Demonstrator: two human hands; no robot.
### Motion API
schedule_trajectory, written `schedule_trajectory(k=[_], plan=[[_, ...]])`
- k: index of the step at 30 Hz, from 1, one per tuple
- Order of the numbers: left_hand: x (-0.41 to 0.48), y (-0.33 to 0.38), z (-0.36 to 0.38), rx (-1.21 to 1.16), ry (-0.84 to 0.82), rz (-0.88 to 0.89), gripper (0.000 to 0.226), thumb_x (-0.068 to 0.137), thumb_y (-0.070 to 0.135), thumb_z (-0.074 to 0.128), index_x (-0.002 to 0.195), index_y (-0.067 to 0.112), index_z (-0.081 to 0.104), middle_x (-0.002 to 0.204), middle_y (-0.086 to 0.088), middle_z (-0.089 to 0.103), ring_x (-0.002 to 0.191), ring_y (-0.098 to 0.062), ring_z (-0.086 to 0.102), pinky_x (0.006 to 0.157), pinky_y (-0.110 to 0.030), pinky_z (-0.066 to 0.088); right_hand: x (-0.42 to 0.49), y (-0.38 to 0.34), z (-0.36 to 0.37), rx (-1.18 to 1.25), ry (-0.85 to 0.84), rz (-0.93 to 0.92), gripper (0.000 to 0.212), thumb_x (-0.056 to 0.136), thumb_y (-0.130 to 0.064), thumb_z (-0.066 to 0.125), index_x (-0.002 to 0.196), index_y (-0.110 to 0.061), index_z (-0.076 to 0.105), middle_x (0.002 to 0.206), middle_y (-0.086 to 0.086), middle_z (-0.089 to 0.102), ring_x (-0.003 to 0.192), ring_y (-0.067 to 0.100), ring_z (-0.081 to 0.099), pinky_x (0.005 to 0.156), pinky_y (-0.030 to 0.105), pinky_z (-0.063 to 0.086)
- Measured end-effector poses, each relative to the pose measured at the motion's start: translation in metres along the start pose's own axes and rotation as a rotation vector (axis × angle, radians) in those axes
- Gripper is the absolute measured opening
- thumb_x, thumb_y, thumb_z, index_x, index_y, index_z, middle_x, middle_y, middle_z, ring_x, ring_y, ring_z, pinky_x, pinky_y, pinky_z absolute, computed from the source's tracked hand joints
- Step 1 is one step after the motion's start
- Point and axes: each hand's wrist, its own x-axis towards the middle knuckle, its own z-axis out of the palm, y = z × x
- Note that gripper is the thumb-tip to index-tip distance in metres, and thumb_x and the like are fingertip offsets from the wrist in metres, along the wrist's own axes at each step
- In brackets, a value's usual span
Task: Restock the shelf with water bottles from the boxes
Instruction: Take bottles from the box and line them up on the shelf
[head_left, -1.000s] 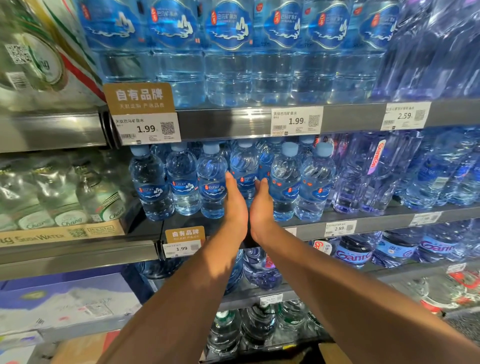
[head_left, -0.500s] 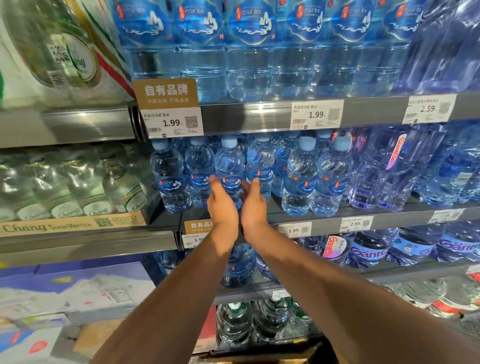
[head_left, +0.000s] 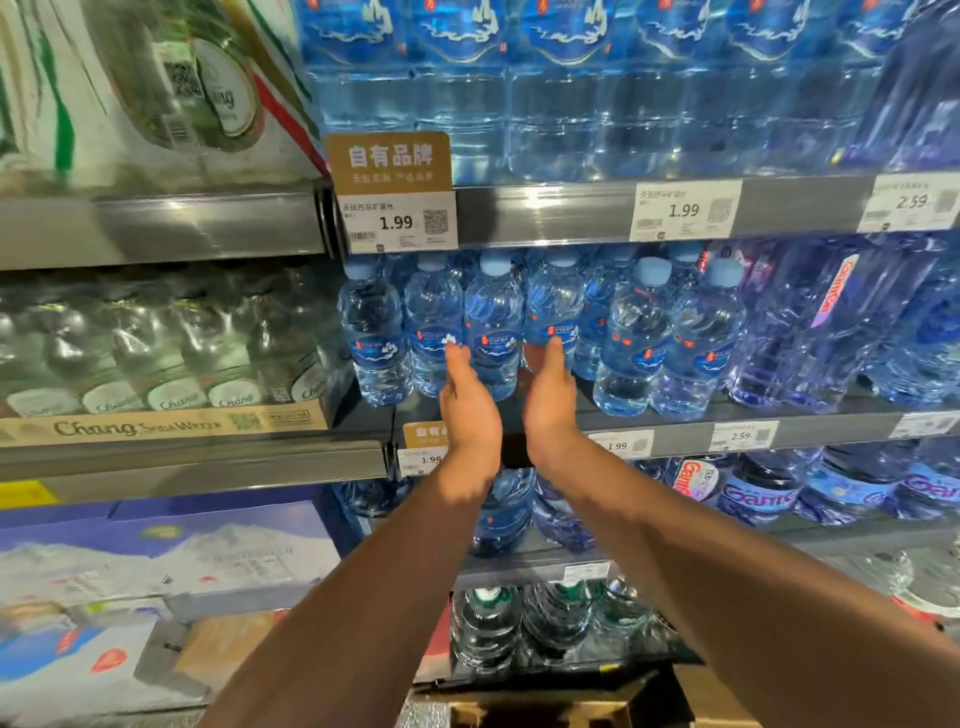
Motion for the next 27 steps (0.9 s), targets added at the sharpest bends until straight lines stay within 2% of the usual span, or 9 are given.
schedule_trajectory(k=[4, 8, 11, 14, 16, 18, 21, 24, 27], plan=[[-0.012, -0.002, 0.018, 0.032, -0.052, 0.04, 0.057, 0.101, 0.05, 0.025, 0.137, 0.014, 0.05, 0.143, -0.004, 0.047, 0.133, -0.02, 0.042, 0.115, -0.04, 0.027, -0.004, -0.009, -0.02, -0.029, 0.108, -0.042, 0.057, 0.099, -0.051, 0.03, 0.115, -0.01, 0.066, 0.119, 0.012, 0.065, 0.112, 0.028, 0.058, 0.103, 0.045, 0.042], [-0.026, -0.007, 0.05, 0.055, -0.167, 0.017, 0.059, 0.099, 0.054, 0.024, 0.135, 0.016, 0.052, 0.144, -0.003, 0.047, 0.134, -0.019, 0.04, 0.115, -0.039, 0.025, 0.0, -0.022, -0.069, -0.086, 0.294, -0.143, 0.053, 0.103, -0.038, 0.031, 0.104, -0.001, 0.069, 0.098, 0.009, 0.063, 0.091, 0.024, 0.054, 0.087, 0.032, 0.039], [-0.035, -0.012, 0.075, 0.065, -0.221, 0.0, 0.057, 0.098, 0.057, 0.027, 0.137, 0.022, 0.051, 0.146, 0.002, 0.044, 0.137, -0.017, 0.036, 0.115, -0.034, 0.023, 0.009, -0.027, -0.104, -0.066, 0.452, -0.249, 0.044, 0.104, -0.029, 0.033, 0.094, -0.005, 0.068, 0.091, 0.012, 0.064, 0.085, 0.021, 0.052, 0.076, 0.027, 0.035], [-0.048, -0.022, 0.099, 0.03, -0.241, -0.025, 0.053, 0.1, 0.05, 0.029, 0.142, 0.02, 0.043, 0.15, 0.002, 0.038, 0.139, -0.016, 0.033, 0.113, -0.031, 0.021, 0.023, -0.026, -0.136, -0.038, 0.557, -0.307, 0.034, 0.1, -0.034, 0.035, 0.085, -0.013, 0.058, 0.085, 0.01, 0.059, 0.082, 0.022, 0.051, 0.08, 0.036, 0.041], [-0.059, -0.028, 0.11, 0.05, -0.242, -0.047, 0.055, 0.098, 0.054, 0.03, 0.142, 0.024, 0.042, 0.151, 0.001, 0.036, 0.14, -0.018, 0.032, 0.113, -0.034, 0.02, 0.024, -0.022, -0.145, -0.063, 0.464, -0.286, 0.033, 0.1, -0.035, 0.036, 0.09, -0.017, 0.061, 0.09, 0.006, 0.062, 0.089, 0.022, 0.055, 0.087, 0.037, 0.042], [-0.064, -0.03, 0.117, 0.048, -0.237, -0.055, 0.053, 0.097, 0.054, 0.031, 0.139, 0.026, 0.046, 0.149, 0.002, 0.038, 0.137, -0.015, 0.034, 0.111, -0.033, 0.022, 0.021, -0.017, -0.141, -0.08, 0.284, -0.219, 0.037, 0.102, -0.034, 0.036, 0.111, -0.014, 0.066, 0.114, 0.008, 0.066, 0.11, 0.021, 0.057, 0.101, 0.036, 0.041], [-0.059, -0.031, 0.121, 0.02, -0.262, -0.063, 0.053, 0.098, 0.054, 0.03, 0.14, 0.025, 0.044, 0.148, 0.006, 0.039, 0.13, -0.007, 0.035, 0.099, -0.024, 0.023, 0.019, -0.015, -0.134, -0.061, 0.125, -0.112, 0.05, 0.103, -0.04, 0.029, 0.139, -0.012, 0.049, 0.142, 0.006, 0.049, 0.133, 0.02, 0.043, 0.114, 0.039, 0.029], [-0.056, -0.03, 0.12, 0.016, -0.285, -0.076, 0.053, 0.097, 0.056, 0.028, 0.141, 0.029, 0.042, 0.149, 0.01, 0.036, 0.137, -0.009, 0.03, 0.096, -0.023, 0.019, 0.021, -0.02, -0.134, -0.069, 0.026, -0.057, 0.055, 0.102, -0.046, 0.025, 0.146, -0.016, 0.038, 0.151, 0.001, 0.038, 0.14, 0.016, 0.033, 0.117, 0.037, 0.022], [-0.053, -0.029, 0.118, 0.033, -0.297, -0.082, 0.054, 0.096, 0.059, 0.025, 0.141, 0.032, 0.041, 0.151, 0.012, 0.033, 0.14, -0.01, 0.026, 0.096, -0.026, 0.017, 0.022, -0.021, -0.131, -0.06, -0.017, -0.01, 0.058, 0.101, -0.051, 0.024, 0.147, -0.018, 0.037, 0.152, -0.001, 0.036, 0.141, 0.015, 0.031, 0.117, 0.037, 0.021]])
